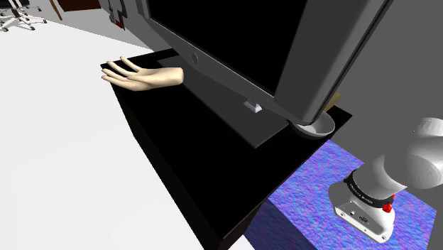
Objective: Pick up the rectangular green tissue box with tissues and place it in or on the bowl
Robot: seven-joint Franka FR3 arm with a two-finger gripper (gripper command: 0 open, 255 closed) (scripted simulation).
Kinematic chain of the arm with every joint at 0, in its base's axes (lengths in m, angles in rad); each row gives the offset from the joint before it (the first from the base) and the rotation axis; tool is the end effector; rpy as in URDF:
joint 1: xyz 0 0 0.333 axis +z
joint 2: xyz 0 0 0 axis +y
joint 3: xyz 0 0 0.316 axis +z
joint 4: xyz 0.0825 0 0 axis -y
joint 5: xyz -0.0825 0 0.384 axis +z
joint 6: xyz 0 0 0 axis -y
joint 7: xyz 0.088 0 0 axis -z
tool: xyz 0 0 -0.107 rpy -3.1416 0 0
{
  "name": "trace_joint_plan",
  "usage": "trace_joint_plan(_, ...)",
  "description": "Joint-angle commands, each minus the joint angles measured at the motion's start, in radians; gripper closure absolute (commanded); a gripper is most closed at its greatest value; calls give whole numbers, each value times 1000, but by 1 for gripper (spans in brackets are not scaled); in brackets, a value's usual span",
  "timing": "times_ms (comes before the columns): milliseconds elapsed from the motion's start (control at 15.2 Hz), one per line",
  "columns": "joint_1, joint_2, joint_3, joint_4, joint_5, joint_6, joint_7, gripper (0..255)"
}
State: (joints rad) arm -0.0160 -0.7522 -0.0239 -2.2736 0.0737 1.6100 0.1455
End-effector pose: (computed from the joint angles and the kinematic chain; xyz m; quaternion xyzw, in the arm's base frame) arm 0.3209 -0.0079 0.6230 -0.9940 0.0894 -0.0416 0.0474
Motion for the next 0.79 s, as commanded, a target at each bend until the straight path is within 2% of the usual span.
trace_joint_plan(0,0,0,0,0,0,0,0,0)
trace_joint_plan(726,-109,235,-61,-34,-172,140,-11,0)
